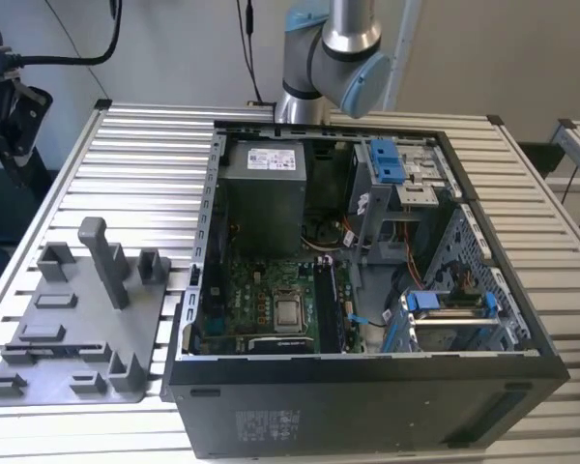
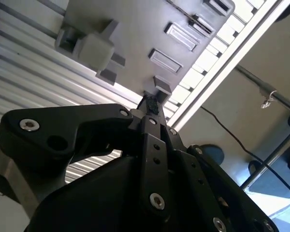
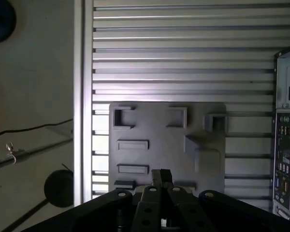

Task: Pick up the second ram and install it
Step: 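Reach for the second ram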

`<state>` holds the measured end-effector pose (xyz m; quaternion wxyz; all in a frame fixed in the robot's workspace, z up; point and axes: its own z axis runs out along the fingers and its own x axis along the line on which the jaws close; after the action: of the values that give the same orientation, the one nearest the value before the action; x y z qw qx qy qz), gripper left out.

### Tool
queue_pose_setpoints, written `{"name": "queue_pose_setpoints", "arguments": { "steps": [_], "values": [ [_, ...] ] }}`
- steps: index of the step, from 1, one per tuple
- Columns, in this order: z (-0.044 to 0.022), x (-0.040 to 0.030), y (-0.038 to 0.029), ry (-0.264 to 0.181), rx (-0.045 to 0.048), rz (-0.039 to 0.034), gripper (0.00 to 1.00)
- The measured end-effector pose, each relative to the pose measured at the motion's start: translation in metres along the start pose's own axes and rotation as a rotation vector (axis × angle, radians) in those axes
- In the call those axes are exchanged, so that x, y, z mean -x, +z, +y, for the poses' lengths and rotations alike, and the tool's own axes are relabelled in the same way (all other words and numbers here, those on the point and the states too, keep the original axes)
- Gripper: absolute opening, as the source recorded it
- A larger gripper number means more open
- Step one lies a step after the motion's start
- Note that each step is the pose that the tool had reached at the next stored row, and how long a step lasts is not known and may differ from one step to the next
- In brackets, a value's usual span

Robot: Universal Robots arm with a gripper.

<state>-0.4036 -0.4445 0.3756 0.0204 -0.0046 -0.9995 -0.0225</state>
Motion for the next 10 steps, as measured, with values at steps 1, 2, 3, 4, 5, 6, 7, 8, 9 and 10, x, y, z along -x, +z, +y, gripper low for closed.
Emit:
{"name": "queue_pose_setpoints", "arguments": {
  "steps": [1,2,3,4,5,6,7,8,9,10],
  "values": [
    [-0.0017,-0.0004,0.0004,0.0,0.0,0.0,0.11],
    [-0.0034,-0.0007,0.0008,0.0,0.0,0.0,0.11],
    [-0.0051,-0.001,0.0011,0.0,0.0001,-0.0001,0.11],
    [-0.0068,-0.0012,0.0014,0.0,0.0001,-0.0001,0.11],
    [-0.0088,-0.0015,0.0017,0.0,0.0,-0.0001,0.11],
    [-0.011,-0.0017,0.002,0.0,0.0,-0.0001,0.11],
    [-0.0131,-0.0018,0.0024,0.0,0.0,-0.0001,0.11],
    [-0.0153,-0.0017,0.0027,0.0,0.0001,-0.0001,0.11],
    [-0.0179,-0.0017,0.003,0.0,0.0,-0.0001,0.11],
    [-0.0209,-0.0017,0.0032,0.0,0.0,-0.0001,0.11]
  ]
}}
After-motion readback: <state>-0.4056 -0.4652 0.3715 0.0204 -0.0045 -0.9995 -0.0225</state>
